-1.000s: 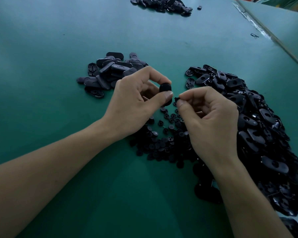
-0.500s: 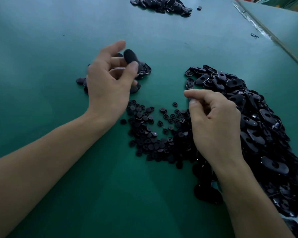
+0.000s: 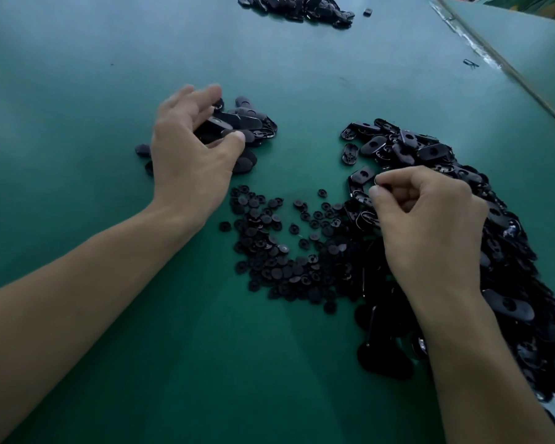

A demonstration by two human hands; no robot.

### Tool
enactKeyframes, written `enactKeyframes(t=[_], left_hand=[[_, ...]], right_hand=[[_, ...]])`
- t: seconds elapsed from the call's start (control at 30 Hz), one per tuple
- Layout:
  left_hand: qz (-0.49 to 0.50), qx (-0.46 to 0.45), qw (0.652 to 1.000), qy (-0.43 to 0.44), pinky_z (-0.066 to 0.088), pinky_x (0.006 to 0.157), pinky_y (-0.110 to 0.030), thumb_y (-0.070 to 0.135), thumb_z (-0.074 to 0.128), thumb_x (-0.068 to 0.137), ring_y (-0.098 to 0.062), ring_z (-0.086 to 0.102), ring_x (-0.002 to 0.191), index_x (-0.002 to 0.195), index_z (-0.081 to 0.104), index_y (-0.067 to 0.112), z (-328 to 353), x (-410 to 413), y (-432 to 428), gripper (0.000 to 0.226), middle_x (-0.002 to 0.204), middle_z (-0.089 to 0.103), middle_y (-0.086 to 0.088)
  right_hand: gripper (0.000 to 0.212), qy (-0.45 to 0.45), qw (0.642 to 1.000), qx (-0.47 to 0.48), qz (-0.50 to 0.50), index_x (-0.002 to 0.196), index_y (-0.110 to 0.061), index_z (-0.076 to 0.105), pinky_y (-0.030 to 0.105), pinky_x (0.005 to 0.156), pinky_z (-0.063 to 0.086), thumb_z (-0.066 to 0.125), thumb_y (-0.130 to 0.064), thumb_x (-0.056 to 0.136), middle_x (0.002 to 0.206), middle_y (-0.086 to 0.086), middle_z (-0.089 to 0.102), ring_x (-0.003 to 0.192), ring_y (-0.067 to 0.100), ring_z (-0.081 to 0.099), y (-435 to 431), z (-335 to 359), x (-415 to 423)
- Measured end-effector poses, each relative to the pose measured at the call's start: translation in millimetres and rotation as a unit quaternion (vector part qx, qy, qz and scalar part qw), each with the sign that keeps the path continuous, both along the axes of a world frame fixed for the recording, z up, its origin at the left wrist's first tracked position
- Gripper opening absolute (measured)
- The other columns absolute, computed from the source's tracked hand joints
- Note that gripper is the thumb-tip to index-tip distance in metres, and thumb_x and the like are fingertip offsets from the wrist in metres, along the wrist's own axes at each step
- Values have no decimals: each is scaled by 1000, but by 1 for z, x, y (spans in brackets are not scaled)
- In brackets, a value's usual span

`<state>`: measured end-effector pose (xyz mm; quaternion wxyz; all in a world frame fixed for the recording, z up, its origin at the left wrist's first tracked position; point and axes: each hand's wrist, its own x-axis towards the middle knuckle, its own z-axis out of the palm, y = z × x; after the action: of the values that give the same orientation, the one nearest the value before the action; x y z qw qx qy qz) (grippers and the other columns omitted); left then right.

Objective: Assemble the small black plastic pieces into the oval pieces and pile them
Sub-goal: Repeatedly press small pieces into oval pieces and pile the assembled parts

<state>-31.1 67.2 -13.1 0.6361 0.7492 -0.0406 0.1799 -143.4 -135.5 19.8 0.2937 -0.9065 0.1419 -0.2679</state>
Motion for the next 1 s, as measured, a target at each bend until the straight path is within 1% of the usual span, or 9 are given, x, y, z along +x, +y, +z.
enactKeyframes(t=[0.07,0.1,0.2,0.27,0.33,0.43,0.57,0.77,1.0], left_hand=[[7,23,999,-33,48,87,-6,11,73,84,-2,60,115,124,64,26,1,-2,-1,44,139,47,1],[7,23,999,-44,50,82,-7,10,72,84,0,62,108,114,66,32,3,-4,-2,38,132,50,3],[-6,32,997,-67,59,70,-26,10,68,85,-15,69,90,88,67,38,8,-10,-5,28,106,66,-1],[-26,48,994,-93,60,65,-35,7,67,86,-16,69,81,80,66,38,11,-16,-8,31,93,70,-2],[-46,78,987,-132,52,59,-23,3,66,84,-8,64,77,78,66,37,14,-22,-11,34,88,67,5],[-68,116,976,-171,38,57,-10,-1,65,82,-10,61,78,80,68,26,13,-27,-12,28,86,64,6],[-67,112,978,-162,36,56,-9,-1,64,82,-6,60,77,81,68,25,13,-26,-11,26,85,63,12],[-72,109,980,-151,36,56,-9,1,64,83,-2,59,78,80,68,27,12,-27,-12,26,84,62,15],[-76,113,978,-156,36,55,-9,1,65,83,-2,59,76,81,68,26,12,-25,-11,26,83,62,16]], right_hand=[[12,13,1000,-8,0,102,-22,77,7,70,50,73,-24,91,79,-12,66,71,0,62,0,1,0],[12,20,1000,-8,4,102,-21,77,3,69,47,74,-24,91,77,-14,65,71,-3,61,0,1,0],[10,47,999,-12,16,99,-22,77,1,67,45,76,-23,89,74,-21,61,71,-7,60,1,3,-2],[9,67,997,-11,24,97,-23,77,11,70,50,77,-23,88,74,-23,62,72,-3,62,1,4,-3],[8,90,995,-5,35,94,-24,78,23,73,56,79,-24,86,74,-19,65,73,1,65,1,5,-4],[7,108,993,4,50,89,-26,78,18,69,51,82,-22,83,71,-20,65,73,0,64,2,6,-5],[10,111,992,9,56,84,-26,78,12,65,47,84,-19,81,66,-19,65,69,-2,63,2,6,-7],[13,105,993,8,44,83,-24,79,21,71,55,84,-12,79,71,-11,68,71,6,66,1,4,-7],[12,78,996,-16,32,87,-19,80,1,65,46,82,-8,81,70,-12,65,69,-3,62,1,7,-5]])
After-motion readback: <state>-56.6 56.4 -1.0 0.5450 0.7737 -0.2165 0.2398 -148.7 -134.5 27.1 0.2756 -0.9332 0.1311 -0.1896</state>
